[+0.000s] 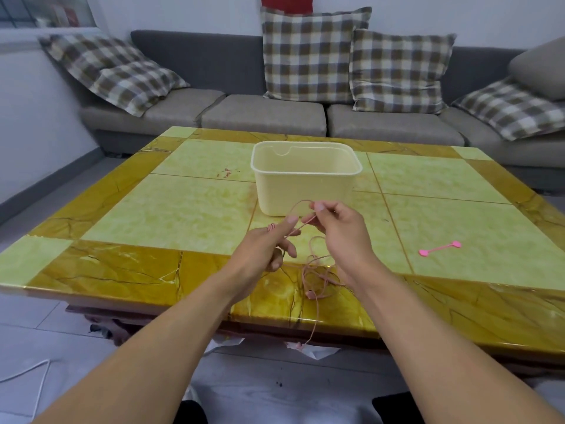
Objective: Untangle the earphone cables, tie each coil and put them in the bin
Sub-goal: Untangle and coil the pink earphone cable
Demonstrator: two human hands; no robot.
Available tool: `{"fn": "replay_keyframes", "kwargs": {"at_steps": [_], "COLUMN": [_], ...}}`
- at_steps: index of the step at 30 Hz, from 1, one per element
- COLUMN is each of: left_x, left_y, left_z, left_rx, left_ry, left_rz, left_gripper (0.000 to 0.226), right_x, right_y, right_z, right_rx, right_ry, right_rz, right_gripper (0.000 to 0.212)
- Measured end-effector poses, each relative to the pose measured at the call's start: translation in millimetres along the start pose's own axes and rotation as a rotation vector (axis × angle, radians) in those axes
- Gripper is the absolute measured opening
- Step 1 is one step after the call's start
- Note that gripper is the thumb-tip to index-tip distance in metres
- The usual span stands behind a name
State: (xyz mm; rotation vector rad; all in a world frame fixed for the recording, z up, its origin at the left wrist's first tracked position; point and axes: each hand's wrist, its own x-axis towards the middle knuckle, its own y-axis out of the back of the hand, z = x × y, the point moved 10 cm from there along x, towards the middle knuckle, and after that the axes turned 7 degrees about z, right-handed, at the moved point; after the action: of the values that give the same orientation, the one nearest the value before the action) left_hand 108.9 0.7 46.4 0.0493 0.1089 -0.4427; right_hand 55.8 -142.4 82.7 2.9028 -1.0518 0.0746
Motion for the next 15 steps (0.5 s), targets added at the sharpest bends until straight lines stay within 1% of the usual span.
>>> {"fn": "replay_keyframes", "kwargs": {"at_steps": [2,3,5,7,9,12,14,15], "left_x": [2.6,3.9,5.4,5.6,6.9,5.0,2.0,0.3], "left_y": [-2.5,-2.5,-0.7,3.1,9.0,18.9,31.8,42.0], "left_z": [2.3,1.6,-2.0,-2.6,-1.3,3.1,14.9,24.5], "left_rx": [-0.133,-0.189,-0.228,-0.197,-0.130,-0.060,0.002,0.082], "left_ry": [0.027,0.048,0.074,0.062,0.027,-0.006,-0.072,-0.132], "left_rz": [-0.012,-0.004,0.025,0.057,0.094,0.170,0.267,0.342], "left_gripper": [0.075,0.078,0.072,0.059,0.044,0.032,0.023,0.020], "right_x": [0.8,-0.2,-4.9,-8.0,-7.7,-4.8,-5.4,-7.9], "right_y": [-0.8,-3.8,-11.2,-16.2,-16.9,-10.2,-6.2,-7.2], "right_z": [0.7,1.5,1.1,-1.7,-4.1,-6.9,-8.0,-8.4], "right_rx": [0.215,0.325,0.496,0.573,0.576,0.494,0.386,0.330], "right_ry": [-0.095,-0.158,-0.278,-0.341,-0.344,-0.317,-0.288,-0.281], "right_rz": [-0.007,-0.029,-0.107,-0.195,-0.249,-0.270,-0.287,-0.316], "right_gripper": [0.019,0.021,0.026,0.029,0.032,0.035,0.028,0.023]}}
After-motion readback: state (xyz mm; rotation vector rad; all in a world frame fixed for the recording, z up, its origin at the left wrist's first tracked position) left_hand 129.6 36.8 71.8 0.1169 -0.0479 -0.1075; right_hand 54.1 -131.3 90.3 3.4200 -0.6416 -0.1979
